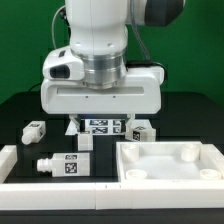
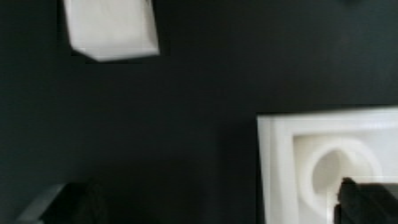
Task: Assemble one leg
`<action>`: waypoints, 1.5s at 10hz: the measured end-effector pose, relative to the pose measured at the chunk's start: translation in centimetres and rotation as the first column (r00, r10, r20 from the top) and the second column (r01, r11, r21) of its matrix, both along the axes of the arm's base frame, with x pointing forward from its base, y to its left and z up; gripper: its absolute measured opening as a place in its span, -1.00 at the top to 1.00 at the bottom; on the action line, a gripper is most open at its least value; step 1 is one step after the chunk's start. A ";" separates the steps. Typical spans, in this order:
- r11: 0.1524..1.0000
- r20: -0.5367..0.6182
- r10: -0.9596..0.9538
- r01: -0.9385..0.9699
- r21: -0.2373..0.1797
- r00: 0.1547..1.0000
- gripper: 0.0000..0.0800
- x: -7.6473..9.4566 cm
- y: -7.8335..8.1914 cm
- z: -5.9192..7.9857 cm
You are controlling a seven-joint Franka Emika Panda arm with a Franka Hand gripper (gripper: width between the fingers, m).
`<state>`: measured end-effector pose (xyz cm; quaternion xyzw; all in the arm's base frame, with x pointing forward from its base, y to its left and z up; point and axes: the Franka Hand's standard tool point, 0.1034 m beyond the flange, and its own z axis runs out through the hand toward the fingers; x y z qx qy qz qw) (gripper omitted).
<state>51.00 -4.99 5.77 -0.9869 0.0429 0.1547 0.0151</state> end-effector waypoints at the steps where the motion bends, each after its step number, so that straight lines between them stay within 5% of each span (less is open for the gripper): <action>1: 1.000 -0.044 -0.011 0.011 -0.003 0.999 -0.62 -1.1 -0.8 -0.3; 3: 0.999 -0.235 -0.032 0.038 0.017 0.971 -0.62 -1.4 -1.8 0.3; 6: 0.999 -0.373 -0.022 0.037 0.034 0.928 -0.62 -1.7 -1.8 -0.4; 8: 0.998 -0.531 0.047 -0.015 0.066 0.846 -0.62 -3.4 -3.8 -0.8; 13: 0.998 -0.557 0.065 -0.045 0.049 0.828 -0.62 -3.5 -4.0 -1.3; 15: 0.998 -0.592 0.060 -0.039 0.048 0.803 -0.62 -5.4 -3.6 -2.9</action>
Offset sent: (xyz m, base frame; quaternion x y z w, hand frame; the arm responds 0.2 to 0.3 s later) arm 0.0000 0.0000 0.0000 0.0000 -0.1296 0.0000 0.9916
